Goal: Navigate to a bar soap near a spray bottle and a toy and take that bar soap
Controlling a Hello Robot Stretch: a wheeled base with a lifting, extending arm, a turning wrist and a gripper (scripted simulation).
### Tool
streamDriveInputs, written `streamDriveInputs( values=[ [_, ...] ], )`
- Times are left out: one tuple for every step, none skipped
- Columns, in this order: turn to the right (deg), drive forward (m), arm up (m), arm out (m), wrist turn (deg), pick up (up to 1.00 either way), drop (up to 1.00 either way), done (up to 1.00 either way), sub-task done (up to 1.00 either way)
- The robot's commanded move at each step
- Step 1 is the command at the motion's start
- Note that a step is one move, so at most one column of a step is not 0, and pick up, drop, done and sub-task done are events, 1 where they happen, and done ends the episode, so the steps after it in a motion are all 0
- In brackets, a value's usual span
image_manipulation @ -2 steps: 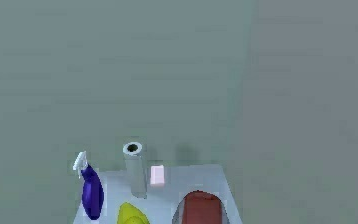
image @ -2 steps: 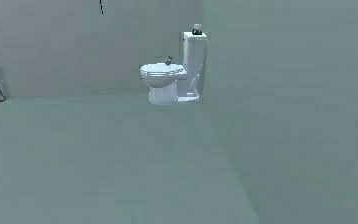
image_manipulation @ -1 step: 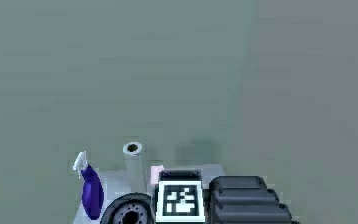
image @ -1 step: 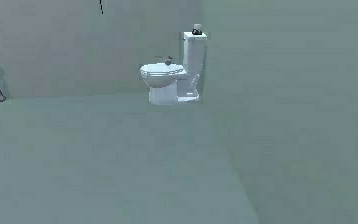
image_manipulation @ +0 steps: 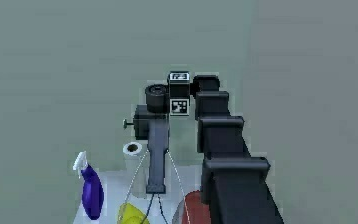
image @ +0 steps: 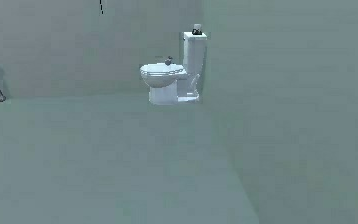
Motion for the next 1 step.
streamDriveInputs(
  values=[
    [0.0,0.00,0.00,0.00,45.0,0.00,0.00,0.00,0.00]
  ],
)
